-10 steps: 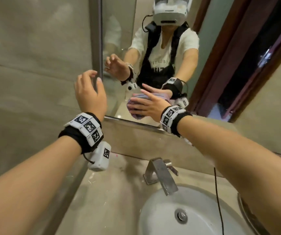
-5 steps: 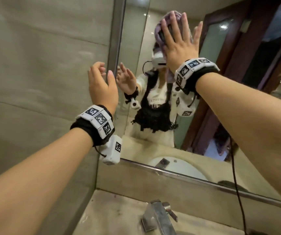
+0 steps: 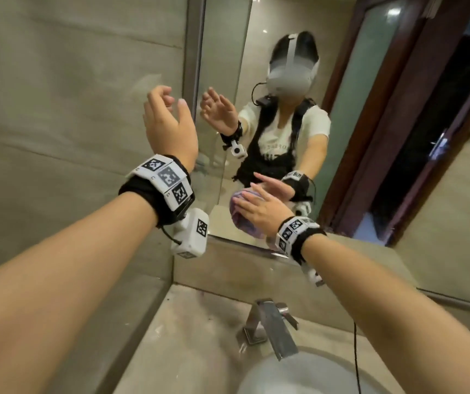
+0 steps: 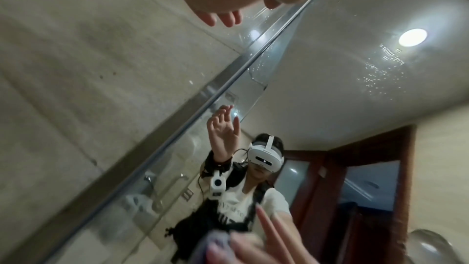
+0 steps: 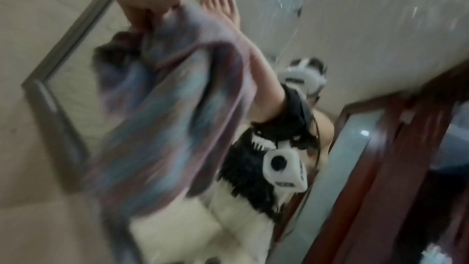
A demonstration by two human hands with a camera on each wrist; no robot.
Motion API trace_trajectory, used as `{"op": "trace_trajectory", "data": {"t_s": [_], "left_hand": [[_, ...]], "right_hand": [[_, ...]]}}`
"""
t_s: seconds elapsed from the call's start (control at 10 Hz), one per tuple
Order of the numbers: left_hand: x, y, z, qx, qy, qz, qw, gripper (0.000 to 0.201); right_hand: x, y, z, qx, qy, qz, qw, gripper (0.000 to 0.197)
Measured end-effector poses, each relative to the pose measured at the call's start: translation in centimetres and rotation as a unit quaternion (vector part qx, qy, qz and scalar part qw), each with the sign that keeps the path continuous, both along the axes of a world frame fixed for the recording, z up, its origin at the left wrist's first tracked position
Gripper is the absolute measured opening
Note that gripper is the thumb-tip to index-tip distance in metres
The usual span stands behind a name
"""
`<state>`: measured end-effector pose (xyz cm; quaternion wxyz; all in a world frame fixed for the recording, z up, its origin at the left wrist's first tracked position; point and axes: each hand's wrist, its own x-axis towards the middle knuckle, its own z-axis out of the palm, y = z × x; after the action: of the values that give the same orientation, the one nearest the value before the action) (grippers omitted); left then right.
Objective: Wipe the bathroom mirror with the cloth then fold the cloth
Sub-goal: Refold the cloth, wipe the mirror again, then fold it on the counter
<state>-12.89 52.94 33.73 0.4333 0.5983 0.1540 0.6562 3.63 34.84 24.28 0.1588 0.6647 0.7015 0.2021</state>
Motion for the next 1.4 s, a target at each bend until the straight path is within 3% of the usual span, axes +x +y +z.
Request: {"op": "trace_trajectory", "data": {"t_s": [0.1,0.2,0.3,0.4,0.5,0.6,0.7,0.9,1.0,1.2,1.3,1.4], "left_hand": [[0.1,-2.4,-0.9,-0.017,0.022,-0.022,0.999,0.032],[-0.4,-4.1,-1.8,-0.010,0.039,-0.019,0.999,0.028],[-1.5,-5.4,-2.5,-0.016,0.060,-0.001,0.998,0.026],[-2.5,-7.1,-3.1,-0.027,0.089,0.014,0.996,0.021],[-2.2,-10.3,-3.2,-0.025,0.168,-0.036,0.985,0.017],[-0.8,-15.5,-3.5,-0.008,0.322,-0.192,0.927,0.024],[0.3,-21.5,-4.0,0.025,0.393,-0.277,0.877,0.042],[0.8,-32.9,-3.8,-0.019,0.333,-0.451,0.828,0.038],[1.4,-37.4,-4.1,-0.032,0.287,-0.451,0.844,0.036],[2.3,-43.5,-3.9,-0.006,0.274,-0.444,0.853,0.012],[2.4,-45.8,-3.2,0.009,0.274,-0.472,0.838,0.012],[2.3,-48.8,-2.5,0.045,0.267,-0.499,0.823,0.014]], "right_hand": [[2.7,-0.5,0.8,-0.061,0.447,-0.014,0.892,0.060],[-0.7,-0.9,2.6,-0.100,-0.100,-0.103,0.985,0.034],[-5.2,-3.6,2.6,0.069,0.000,-0.280,0.958,0.017],[-4.1,-5.9,4.3,0.191,0.001,-0.289,0.938,0.014],[-4.7,-8.7,4.9,0.280,0.093,-0.266,0.918,0.017],[-6.1,-12.2,6.7,0.366,0.193,-0.231,0.881,0.012],[-7.0,-16.8,8.1,0.412,0.264,-0.228,0.842,0.013],[-8.5,-27.0,9.2,0.517,0.355,-0.224,0.746,0.018],[-8.4,-31.8,9.0,0.546,0.401,-0.243,0.695,0.017],[-8.4,-41.4,8.3,0.539,0.443,-0.311,0.645,0.024],[-10.3,-45.0,8.0,0.504,0.495,-0.349,0.616,0.025],[-12.6,-47.7,7.8,0.524,0.565,-0.359,0.526,0.035]]}}
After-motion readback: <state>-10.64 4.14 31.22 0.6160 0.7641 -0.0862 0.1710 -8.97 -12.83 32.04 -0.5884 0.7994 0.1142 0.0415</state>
